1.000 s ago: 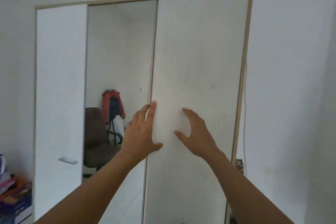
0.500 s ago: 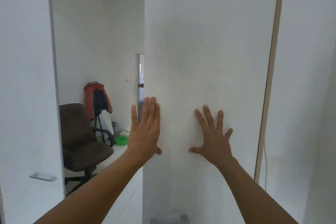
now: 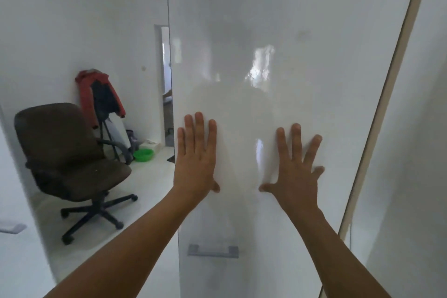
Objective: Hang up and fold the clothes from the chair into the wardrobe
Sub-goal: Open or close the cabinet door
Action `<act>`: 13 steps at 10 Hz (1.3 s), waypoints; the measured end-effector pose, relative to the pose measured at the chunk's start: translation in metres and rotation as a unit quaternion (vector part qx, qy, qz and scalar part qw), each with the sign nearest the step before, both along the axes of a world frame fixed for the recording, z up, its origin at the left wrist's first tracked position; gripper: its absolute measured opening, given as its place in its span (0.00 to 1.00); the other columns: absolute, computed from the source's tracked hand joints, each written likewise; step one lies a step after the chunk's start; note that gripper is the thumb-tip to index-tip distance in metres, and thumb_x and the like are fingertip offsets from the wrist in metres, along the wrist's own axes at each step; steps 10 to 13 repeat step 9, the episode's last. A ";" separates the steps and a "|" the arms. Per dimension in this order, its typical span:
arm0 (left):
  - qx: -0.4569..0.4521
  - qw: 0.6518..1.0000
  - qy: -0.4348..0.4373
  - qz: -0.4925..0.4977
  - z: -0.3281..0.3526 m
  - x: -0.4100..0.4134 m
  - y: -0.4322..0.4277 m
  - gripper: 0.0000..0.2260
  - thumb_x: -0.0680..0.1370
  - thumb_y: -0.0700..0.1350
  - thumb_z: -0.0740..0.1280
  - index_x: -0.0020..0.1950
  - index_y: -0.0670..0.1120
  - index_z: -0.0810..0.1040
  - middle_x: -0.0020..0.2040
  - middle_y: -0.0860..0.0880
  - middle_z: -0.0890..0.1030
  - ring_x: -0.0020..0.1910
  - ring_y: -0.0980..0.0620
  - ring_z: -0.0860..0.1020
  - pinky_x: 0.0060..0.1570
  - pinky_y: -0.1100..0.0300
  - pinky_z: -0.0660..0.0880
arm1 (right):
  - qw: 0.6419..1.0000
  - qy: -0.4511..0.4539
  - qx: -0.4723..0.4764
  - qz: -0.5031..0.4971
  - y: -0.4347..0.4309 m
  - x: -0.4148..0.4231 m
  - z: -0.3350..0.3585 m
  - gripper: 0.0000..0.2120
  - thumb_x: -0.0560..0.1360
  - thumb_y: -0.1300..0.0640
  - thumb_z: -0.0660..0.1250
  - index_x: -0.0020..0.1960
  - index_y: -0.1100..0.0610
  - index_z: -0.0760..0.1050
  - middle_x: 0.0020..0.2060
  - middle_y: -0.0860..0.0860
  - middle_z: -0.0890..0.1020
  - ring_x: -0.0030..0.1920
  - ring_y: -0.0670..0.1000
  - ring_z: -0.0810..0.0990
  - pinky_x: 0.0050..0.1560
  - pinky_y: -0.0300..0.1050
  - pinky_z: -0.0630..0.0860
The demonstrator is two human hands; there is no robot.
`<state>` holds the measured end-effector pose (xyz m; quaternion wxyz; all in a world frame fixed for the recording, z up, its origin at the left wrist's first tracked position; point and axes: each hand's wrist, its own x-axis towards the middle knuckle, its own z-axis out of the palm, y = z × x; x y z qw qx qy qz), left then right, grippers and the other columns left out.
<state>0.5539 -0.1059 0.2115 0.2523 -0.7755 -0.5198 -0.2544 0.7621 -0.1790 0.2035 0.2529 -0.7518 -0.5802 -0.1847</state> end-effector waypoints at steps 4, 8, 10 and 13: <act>-0.003 1.000 -0.010 -0.009 0.001 0.003 0.025 0.76 0.49 0.68 0.81 0.79 0.39 0.36 0.78 0.34 0.35 0.77 0.32 0.35 0.76 0.36 0.44 | 0.999 0.001 -0.006 -0.036 0.025 -0.003 -0.004 0.74 0.53 0.39 0.83 0.80 0.47 0.34 0.79 0.51 0.32 0.76 0.68 0.31 0.54 0.84 0.66; -0.093 0.993 -0.012 -0.065 0.021 -0.026 -0.025 0.72 0.54 0.72 0.77 0.79 0.47 0.32 0.78 0.45 0.28 0.76 0.44 0.27 0.75 0.47 0.41 | 0.999 0.011 -0.027 0.026 -0.017 -0.005 0.015 0.71 0.60 0.43 0.82 0.77 0.42 0.27 0.75 0.44 0.25 0.76 0.66 0.28 0.57 0.71 0.75; -0.150 0.982 -0.042 -0.108 0.023 -0.032 -0.034 0.72 0.53 0.72 0.76 0.80 0.50 0.34 0.77 0.51 0.25 0.75 0.48 0.25 0.74 0.44 0.45 | 0.995 0.035 -0.074 0.057 -0.029 -0.005 0.029 0.69 0.62 0.44 0.82 0.77 0.41 0.28 0.74 0.42 0.24 0.76 0.64 0.29 0.56 0.66 0.78; -0.150 0.982 -0.042 -0.108 0.023 -0.032 -0.034 0.72 0.53 0.72 0.76 0.80 0.50 0.34 0.77 0.51 0.25 0.75 0.48 0.25 0.74 0.44 0.45 | 0.995 0.035 -0.074 0.057 -0.029 -0.005 0.029 0.69 0.62 0.44 0.82 0.77 0.41 0.28 0.74 0.42 0.24 0.76 0.64 0.29 0.56 0.66 0.78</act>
